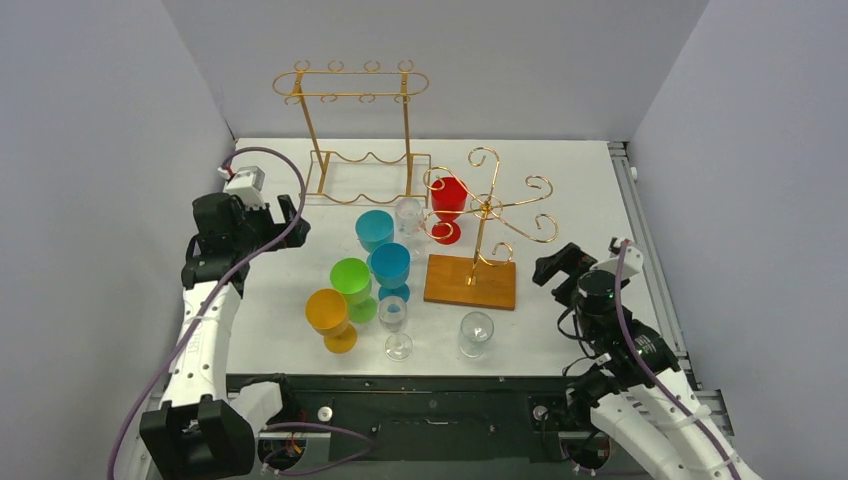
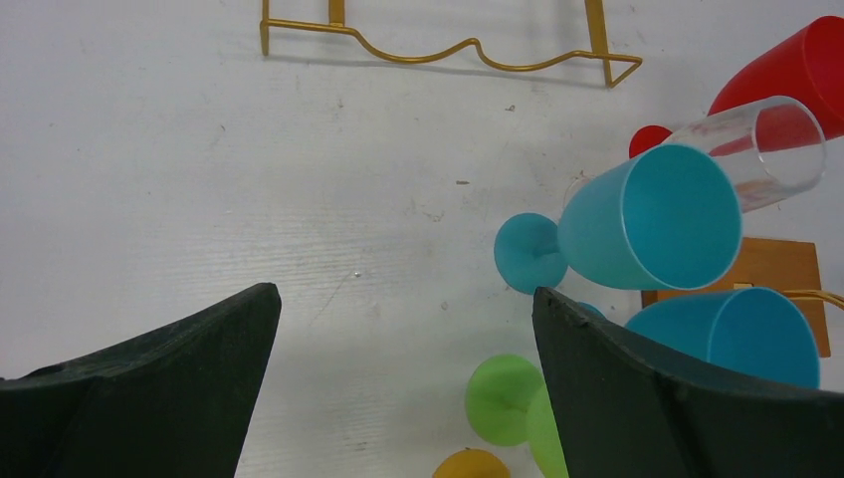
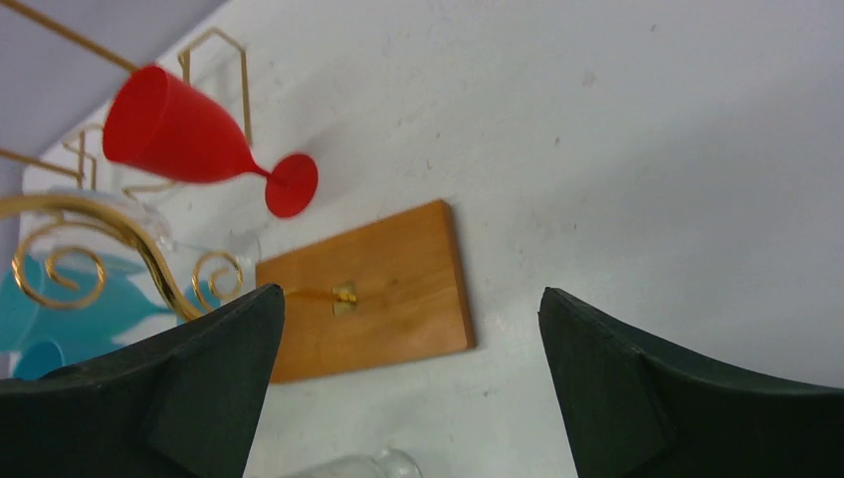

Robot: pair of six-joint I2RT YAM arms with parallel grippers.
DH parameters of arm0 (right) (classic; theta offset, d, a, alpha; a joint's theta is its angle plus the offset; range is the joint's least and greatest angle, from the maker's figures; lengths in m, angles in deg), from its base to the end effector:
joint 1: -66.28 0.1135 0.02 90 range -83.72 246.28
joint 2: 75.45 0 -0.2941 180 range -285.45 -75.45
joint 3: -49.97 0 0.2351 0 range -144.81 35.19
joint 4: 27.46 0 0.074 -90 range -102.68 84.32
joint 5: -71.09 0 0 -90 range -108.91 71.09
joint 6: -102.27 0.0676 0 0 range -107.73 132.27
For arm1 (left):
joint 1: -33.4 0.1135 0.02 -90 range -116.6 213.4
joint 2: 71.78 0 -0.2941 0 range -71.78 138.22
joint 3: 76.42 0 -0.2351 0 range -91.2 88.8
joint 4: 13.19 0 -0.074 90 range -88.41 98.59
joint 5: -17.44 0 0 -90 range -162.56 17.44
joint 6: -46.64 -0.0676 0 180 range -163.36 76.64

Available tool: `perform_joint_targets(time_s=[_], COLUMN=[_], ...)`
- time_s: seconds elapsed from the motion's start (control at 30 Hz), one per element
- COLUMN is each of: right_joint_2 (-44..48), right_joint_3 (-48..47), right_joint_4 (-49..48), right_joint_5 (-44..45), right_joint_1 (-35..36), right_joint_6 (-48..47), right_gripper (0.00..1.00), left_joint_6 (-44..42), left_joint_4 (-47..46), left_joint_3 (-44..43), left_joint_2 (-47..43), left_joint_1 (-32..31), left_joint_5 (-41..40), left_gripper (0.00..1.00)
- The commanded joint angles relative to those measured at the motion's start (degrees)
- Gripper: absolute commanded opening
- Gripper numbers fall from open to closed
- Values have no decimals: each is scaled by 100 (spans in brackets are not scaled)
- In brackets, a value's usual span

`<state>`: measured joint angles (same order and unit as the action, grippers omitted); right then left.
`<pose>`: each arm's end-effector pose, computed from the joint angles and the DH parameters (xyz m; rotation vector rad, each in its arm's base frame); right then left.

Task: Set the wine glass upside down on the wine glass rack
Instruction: Pick up the wine glass at the center of the board.

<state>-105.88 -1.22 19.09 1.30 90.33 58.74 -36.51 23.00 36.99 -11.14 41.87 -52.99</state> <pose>0.1100 0.0235 0.2860 0.6098 1.9236 0.4345 0.2294 0.0113 0.3248 -0.0727 2.0817 -0.3406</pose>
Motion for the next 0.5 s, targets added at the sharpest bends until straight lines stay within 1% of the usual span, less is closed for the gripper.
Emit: perform_joint_targets(time_s=[0.0, 0.17, 0.2, 0.23, 0.33, 0.47], right_joint_2=[-15, -379, -606, -786, -1347, -1729], right_joint_3=[-43, -132, -194, -265, -515, -508], right_joint_4=[1219, 1486, 1514, 1544, 1626, 1411], right_joint_5=[566, 1331, 1505, 1652, 1955, 1892], right_joint_1=[1127, 3182, 3686, 4038, 4637, 4731], right_joint_6=[583, 1242, 1330, 1405, 1542, 1503], right_gripper=[93, 89, 88, 87, 80, 72], left_joint_6=[6, -149, -182, -208, -277, -289], left_joint_4=[693, 1058, 1107, 1137, 1205, 1285], left_joint_3=[-438, -672, -712, -749, -816, -900], left_joint_2=[-262, -410, -445, -482, -605, -667], left_joint_1=[50, 49, 42, 45, 43, 36], left_joint_5=[240, 376, 411, 434, 536, 642], left_gripper=[96, 96, 96, 96, 96, 97])
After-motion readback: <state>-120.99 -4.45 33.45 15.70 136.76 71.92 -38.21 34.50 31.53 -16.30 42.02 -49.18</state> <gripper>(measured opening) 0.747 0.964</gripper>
